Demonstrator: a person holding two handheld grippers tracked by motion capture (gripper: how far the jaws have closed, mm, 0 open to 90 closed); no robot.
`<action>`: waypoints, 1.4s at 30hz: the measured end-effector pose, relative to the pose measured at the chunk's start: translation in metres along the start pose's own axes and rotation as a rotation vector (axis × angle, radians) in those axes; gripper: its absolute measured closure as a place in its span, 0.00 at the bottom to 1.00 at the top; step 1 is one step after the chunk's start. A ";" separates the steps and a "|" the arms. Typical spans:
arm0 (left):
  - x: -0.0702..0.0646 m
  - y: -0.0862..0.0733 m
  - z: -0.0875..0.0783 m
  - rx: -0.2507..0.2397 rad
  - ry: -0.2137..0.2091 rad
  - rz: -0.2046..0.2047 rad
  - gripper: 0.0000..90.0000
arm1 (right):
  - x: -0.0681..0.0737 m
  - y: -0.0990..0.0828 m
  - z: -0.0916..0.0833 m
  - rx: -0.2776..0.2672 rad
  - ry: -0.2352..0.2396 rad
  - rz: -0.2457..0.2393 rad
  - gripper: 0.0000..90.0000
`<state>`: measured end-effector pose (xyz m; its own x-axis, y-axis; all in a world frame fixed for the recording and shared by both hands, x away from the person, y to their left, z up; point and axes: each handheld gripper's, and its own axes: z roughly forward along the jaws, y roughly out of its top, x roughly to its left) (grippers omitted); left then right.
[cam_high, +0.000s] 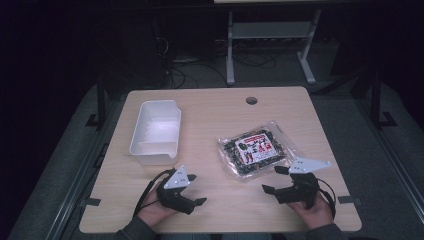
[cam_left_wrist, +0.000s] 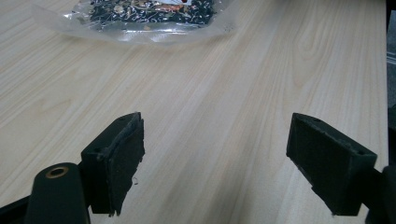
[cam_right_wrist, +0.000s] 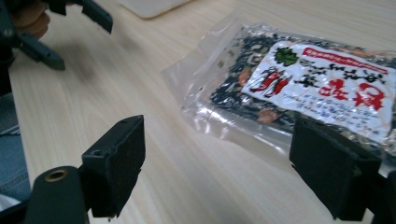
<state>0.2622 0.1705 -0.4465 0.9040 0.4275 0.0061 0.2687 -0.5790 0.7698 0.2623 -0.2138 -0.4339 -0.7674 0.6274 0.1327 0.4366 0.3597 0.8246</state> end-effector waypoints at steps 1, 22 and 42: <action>0.000 0.000 0.000 0.000 0.000 -0.001 0.20 | -0.003 0.002 0.000 -0.001 0.000 0.008 0.20; 0.001 0.000 0.002 0.005 0.000 -0.002 0.21 | -0.074 0.036 -0.012 0.039 -0.226 0.142 0.25; -0.001 0.001 0.004 0.008 0.003 0.009 0.20 | -0.143 -0.006 -0.018 0.164 -0.259 0.483 0.44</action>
<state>0.2628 0.1667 -0.4479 0.9054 0.4242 0.0149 0.2632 -0.5886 0.7644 0.3610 -0.3182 -0.4477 -0.3313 0.8887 0.3169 0.7920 0.0793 0.6053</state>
